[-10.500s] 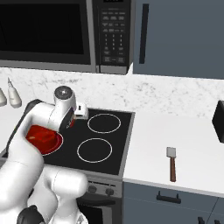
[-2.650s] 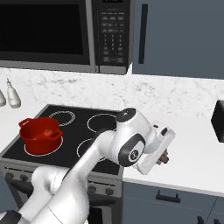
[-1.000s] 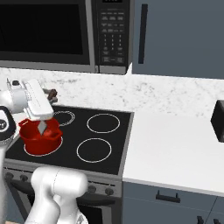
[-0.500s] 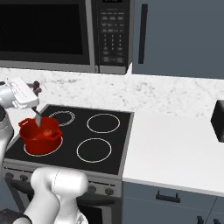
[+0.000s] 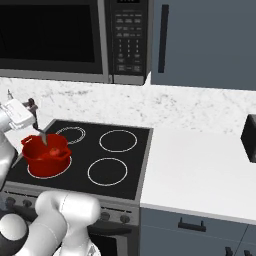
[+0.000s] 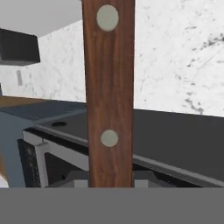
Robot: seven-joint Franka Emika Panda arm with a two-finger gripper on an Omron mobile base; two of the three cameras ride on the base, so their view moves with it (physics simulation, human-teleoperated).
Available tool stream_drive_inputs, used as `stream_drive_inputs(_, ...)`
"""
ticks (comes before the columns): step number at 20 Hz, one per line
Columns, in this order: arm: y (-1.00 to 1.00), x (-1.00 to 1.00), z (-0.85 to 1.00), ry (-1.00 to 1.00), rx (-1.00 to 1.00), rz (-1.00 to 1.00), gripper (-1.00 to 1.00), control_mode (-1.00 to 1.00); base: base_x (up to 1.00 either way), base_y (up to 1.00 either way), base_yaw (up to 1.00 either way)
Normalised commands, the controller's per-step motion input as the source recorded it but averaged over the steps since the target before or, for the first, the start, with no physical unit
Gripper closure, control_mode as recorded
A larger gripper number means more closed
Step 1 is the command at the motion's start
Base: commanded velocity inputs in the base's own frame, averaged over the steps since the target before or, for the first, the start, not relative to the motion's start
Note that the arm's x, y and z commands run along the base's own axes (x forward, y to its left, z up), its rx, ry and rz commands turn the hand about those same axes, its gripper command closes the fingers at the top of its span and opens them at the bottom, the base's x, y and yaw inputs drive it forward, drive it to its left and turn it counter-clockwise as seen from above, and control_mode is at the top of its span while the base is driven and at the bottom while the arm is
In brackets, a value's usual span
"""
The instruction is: Put the sweet potato and tomato in the pot. Retrieve the spatula and lightly stir the vegetables in the pot.
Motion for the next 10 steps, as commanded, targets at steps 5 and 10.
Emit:
stream_drive_inputs(5, 0.0, 0.14, -0.54, -0.15, -0.11, 0.04, 1.0, -1.0, 0.0, 0.0, 0.0)
stream_drive_inputs(10, 0.0, 0.12, -0.38, -0.13, -0.04, 0.07, 1.0, -1.0, 0.0, 0.0, 0.0)
